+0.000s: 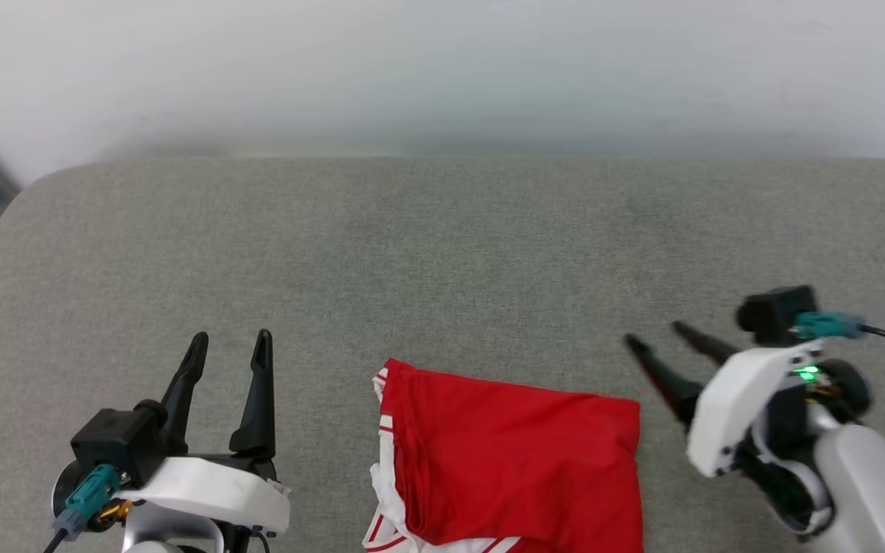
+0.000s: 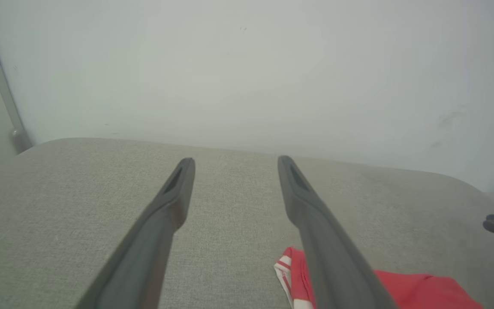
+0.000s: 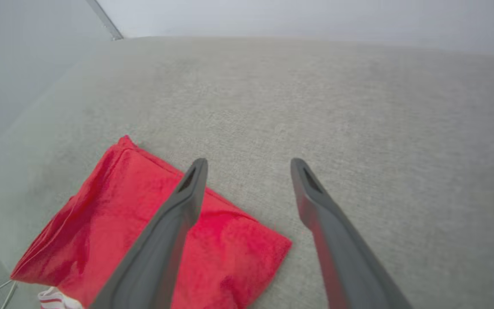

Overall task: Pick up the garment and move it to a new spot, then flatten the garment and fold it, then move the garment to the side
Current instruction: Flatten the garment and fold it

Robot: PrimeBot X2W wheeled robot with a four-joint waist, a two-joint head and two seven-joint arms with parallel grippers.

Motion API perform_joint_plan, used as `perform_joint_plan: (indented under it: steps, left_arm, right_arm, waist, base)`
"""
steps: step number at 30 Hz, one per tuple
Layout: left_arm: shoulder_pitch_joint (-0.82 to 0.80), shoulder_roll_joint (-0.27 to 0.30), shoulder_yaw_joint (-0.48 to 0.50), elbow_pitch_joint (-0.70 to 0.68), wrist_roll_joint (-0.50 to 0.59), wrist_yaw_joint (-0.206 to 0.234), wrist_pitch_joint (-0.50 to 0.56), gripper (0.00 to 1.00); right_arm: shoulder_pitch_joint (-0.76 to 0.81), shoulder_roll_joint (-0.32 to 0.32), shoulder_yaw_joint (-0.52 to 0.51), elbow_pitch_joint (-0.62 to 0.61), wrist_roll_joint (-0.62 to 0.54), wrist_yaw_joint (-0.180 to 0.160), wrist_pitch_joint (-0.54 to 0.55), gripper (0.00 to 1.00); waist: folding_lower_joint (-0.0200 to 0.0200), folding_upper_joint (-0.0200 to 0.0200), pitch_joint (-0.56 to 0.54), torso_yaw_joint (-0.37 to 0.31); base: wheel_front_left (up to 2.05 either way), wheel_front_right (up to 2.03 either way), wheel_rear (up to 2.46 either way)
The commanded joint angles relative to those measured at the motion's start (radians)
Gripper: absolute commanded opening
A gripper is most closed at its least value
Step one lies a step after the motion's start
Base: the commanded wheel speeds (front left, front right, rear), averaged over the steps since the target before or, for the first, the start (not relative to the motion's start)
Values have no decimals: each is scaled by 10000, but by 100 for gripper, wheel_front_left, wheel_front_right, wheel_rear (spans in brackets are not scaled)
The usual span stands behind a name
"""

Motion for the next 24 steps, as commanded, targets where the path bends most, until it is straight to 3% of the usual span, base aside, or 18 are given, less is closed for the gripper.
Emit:
perform_joint_plan:
  steps: [1, 6, 10, 17, 24]
  left_arm:
    - [161, 18, 25, -30, 30, 46, -8, 100]
    - [355, 96, 77, -30, 126, 197, -49, 100]
    - [534, 157, 163, -134, 261, 376, -110, 100]
    - [976, 92, 445, -106, 469, 576, -260, 100]
    - [1548, -63, 696, 127, 633, 529, -315, 100]
  right_arm:
    - [188, 46, -259, -119, -251, -4, -113, 100]
    - [1102, 702, -2706, -1327, -1700, -2, -1280, 100]
    - [1726, 1079, -3709, -2472, -2496, -2, -2080, 100]
    - [2856, 1502, -3539, -3774, -3271, -4, -2804, 100]
    - [3867, 1732, -3259, -4168, -3360, -2, -2749, 100]
  waist:
    - [0, 0, -101, -105]
    - [0, 0, -325, -380]
    - [0, 0, -470, -559]
    - [0, 0, -797, -809]
    - [0, 0, -983, -977]
  base:
    - [0, 0, 0]
    - [0, 0, 0]
    - [0, 0, 0]
    - [0, 0, 0]
    - [0, 0, 0]
